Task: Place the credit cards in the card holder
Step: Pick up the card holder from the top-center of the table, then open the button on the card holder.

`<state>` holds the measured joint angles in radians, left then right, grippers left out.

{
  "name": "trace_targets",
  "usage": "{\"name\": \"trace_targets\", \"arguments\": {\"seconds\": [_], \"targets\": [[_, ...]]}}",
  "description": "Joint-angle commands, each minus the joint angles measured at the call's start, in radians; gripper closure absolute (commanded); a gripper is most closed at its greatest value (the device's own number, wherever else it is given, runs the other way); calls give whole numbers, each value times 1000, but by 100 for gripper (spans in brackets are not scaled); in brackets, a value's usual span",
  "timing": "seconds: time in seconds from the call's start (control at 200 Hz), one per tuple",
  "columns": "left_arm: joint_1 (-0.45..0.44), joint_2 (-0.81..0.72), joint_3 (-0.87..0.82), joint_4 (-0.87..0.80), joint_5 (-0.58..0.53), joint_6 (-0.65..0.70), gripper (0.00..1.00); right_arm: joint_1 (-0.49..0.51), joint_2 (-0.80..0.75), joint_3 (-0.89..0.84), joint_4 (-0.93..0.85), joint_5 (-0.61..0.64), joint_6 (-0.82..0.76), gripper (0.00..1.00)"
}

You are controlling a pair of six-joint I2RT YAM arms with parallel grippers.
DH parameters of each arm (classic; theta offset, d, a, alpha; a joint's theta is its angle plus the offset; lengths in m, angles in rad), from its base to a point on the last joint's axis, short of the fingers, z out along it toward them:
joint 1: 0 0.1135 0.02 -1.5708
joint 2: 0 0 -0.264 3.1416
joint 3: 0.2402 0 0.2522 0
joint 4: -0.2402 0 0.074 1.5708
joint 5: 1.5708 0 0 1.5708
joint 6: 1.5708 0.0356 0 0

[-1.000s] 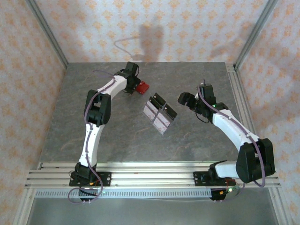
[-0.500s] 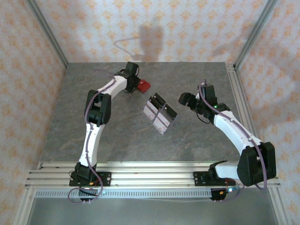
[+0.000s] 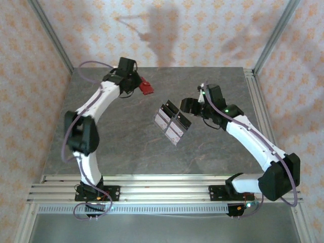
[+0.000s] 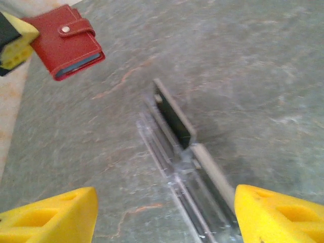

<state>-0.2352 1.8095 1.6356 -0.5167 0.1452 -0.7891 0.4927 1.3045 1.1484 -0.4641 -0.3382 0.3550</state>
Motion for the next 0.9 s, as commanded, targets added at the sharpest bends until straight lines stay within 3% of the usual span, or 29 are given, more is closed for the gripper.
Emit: {"name": "trace_targets", "arguments": {"seconds": [0.0, 0.2, 0.465, 0.651, 0.896], "targets": [[17, -155, -157, 29, 46, 86, 100, 86, 45, 67, -53, 77, -32, 31], [16, -428, -470, 121, 161, 113, 100, 245, 160, 180, -78, 186, -64, 37], [13, -668, -772, 250, 288, 43, 100, 367, 276, 241, -14, 229, -63, 44], [11, -757, -863, 296, 318, -4, 100, 420, 354, 285, 11, 225, -52, 43], [0, -767, -891, 340, 339, -47, 100, 449, 418, 324, 37, 216, -44, 43]]}}
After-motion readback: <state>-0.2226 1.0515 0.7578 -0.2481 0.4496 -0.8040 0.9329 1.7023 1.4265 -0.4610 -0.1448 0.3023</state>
